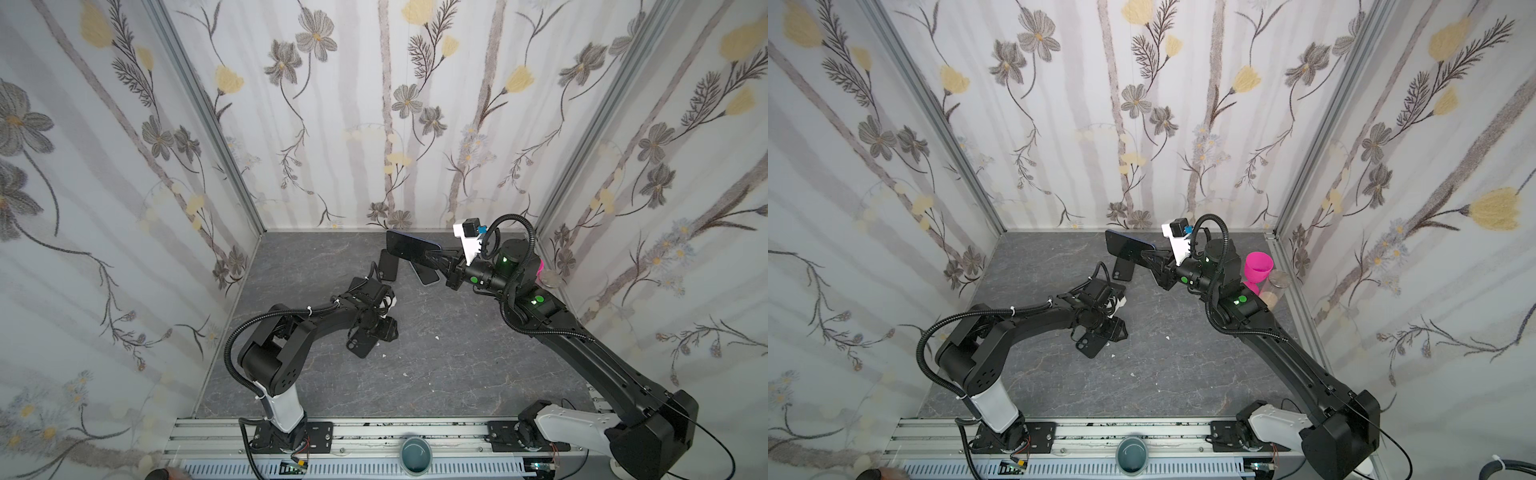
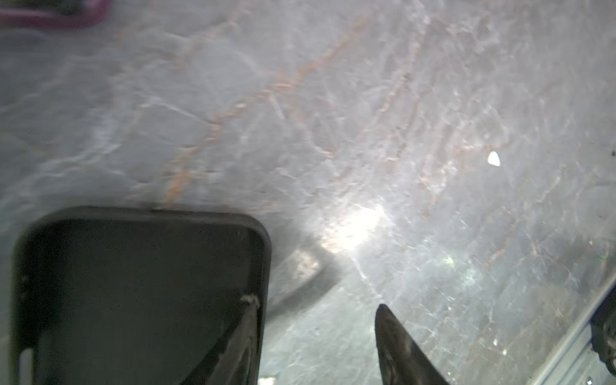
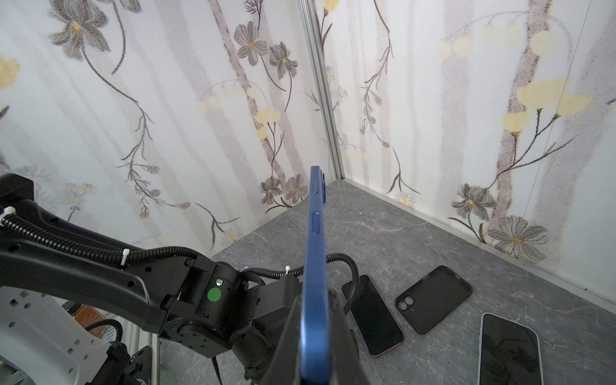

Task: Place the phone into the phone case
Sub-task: 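Carry the black case nearer with the left gripper while the right brings the phone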

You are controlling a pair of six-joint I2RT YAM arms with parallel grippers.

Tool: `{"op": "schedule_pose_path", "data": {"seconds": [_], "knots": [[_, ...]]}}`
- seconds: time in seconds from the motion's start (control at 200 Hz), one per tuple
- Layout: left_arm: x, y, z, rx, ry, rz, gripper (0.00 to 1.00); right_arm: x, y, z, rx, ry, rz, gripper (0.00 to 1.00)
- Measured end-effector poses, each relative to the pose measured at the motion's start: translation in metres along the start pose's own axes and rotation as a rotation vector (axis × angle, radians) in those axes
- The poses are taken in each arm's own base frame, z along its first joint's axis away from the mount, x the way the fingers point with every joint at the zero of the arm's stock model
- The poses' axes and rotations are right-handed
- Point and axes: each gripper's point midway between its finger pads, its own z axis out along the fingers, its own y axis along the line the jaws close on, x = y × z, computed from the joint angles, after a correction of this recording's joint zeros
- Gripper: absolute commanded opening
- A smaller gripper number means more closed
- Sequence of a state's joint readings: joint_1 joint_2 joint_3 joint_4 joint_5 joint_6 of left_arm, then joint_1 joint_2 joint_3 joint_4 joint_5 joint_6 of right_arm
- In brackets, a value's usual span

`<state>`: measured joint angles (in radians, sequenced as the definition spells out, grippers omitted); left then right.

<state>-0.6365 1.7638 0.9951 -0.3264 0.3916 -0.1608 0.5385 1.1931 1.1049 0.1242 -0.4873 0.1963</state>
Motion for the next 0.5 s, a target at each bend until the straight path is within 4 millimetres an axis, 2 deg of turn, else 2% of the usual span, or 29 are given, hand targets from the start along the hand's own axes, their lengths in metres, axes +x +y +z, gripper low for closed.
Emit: {"op": "schedule_pose_path", "data": {"seconds": [0.5], "knots": [[-0.002, -0.092, 0.041, 0.2, 0.099, 0.306, 0.55, -0.014, 0.001, -0.014, 0.045, -0.017, -0.035, 0.0]]}}
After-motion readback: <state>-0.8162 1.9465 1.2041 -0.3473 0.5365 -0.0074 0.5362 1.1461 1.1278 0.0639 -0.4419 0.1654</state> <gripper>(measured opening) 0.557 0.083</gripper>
